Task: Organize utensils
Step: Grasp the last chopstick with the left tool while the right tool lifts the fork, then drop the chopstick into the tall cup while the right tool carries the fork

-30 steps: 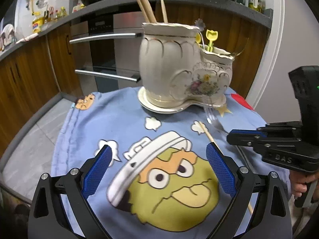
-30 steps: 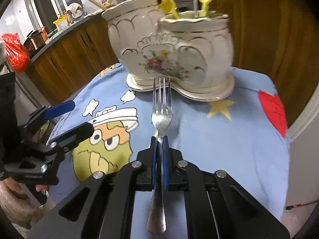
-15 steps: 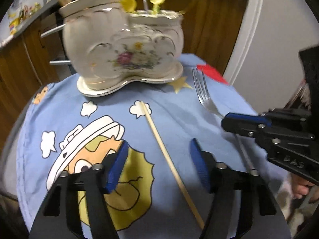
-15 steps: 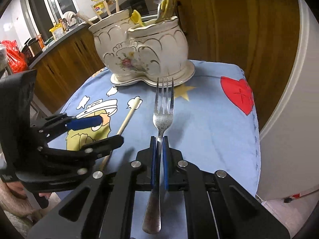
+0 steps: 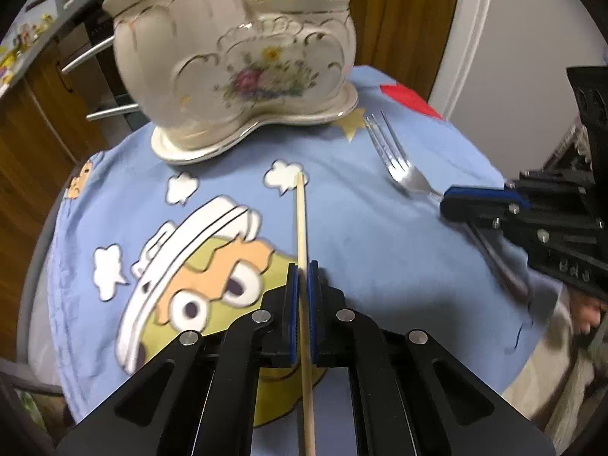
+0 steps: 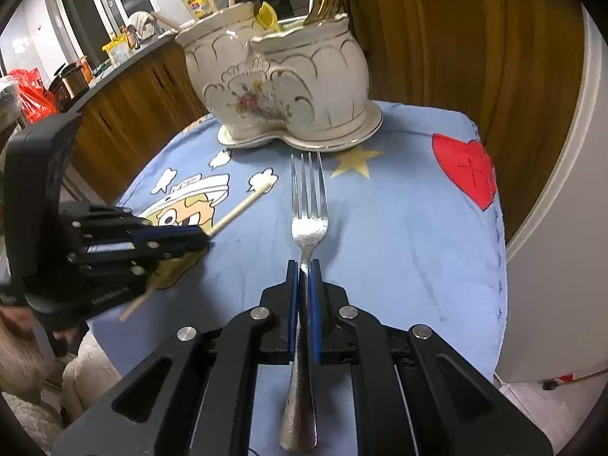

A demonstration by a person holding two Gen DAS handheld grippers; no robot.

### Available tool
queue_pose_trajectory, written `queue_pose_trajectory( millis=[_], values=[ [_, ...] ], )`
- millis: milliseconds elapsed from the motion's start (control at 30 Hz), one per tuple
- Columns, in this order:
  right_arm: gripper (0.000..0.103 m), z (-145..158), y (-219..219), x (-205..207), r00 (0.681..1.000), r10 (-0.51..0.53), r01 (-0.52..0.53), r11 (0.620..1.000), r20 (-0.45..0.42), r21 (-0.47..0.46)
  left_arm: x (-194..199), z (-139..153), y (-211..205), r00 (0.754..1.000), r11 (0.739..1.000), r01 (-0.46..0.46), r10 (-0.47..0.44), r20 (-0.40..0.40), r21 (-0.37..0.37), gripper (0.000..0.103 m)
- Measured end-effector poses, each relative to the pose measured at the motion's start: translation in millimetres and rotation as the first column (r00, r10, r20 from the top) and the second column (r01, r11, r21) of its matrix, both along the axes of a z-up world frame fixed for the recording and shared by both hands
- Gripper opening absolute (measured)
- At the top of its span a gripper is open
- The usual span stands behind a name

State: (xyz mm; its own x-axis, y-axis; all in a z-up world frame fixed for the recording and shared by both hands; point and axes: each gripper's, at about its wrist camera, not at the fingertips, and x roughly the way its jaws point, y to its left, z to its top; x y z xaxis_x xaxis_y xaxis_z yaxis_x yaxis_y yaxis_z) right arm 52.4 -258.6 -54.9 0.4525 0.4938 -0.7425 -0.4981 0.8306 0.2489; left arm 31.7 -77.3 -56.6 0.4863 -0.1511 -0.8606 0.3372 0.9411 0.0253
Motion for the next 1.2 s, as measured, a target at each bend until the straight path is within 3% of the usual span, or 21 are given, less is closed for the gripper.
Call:
queue_pose_trajectory(
  millis=[133, 267, 400, 500, 600, 700, 967, 1200],
  values=[
    [0.006, -2, 6, 1, 1.0, 0.012, -0.013, 1.0, -0.013, -0.028, -2, 2, 8, 1.0, 1.0, 0.0, 0.0, -0.023, 0.014, 0.008],
    [0.007, -1, 10, 1, 1.0, 0.016, -0.016, 0.998, -0.002, -0.064, -5, 3, 12, 1.0, 1.0, -0.012, 0.013, -0.024, 0.004, 0.027],
    [0.012, -5, 17, 1, 0.999, 0.026, -0.028, 0.993, -0.019, -0.111, -4, 0, 10, 1.0, 1.0, -0.02, 0.02, -0.017, -0.009, 0.028],
    [0.014, -7, 21, 1, 0.999, 0.032, -0.034, 0.991, -0.013, -0.129, -3, -1, 10, 1.0, 0.999, -0.031, 0.031, -0.001, -0.012, 0.024],
    [0.006, -7, 27, -2, 0.999, 0.047, -0.044, 0.987, 0.011, -0.154, -4, -3, 10, 0.999, 1.0, -0.028, 0.028, 0.029, 0.009, 0.005],
    [0.005, -3, 25, -5, 0.999, 0.05, -0.048, 0.994, 0.016, -0.1, -4, -3, 14, 0.999, 1.0, -0.02, 0.021, 0.037, -0.023, 0.005],
    [0.005, 34, 16, -18, 0.981, 0.018, -0.019, 1.0, 0.195, 0.006, -21, 32, 29, 0.978, 0.989, 0.033, -0.003, 0.208, -0.145, 0.005],
    [0.005, 60, 15, -33, 0.936, 0.003, -0.031, 0.997, 0.353, 0.074, -40, 68, 36, 0.925, 0.974, 0.096, -0.011, 0.38, -0.205, 0.005]
  ],
)
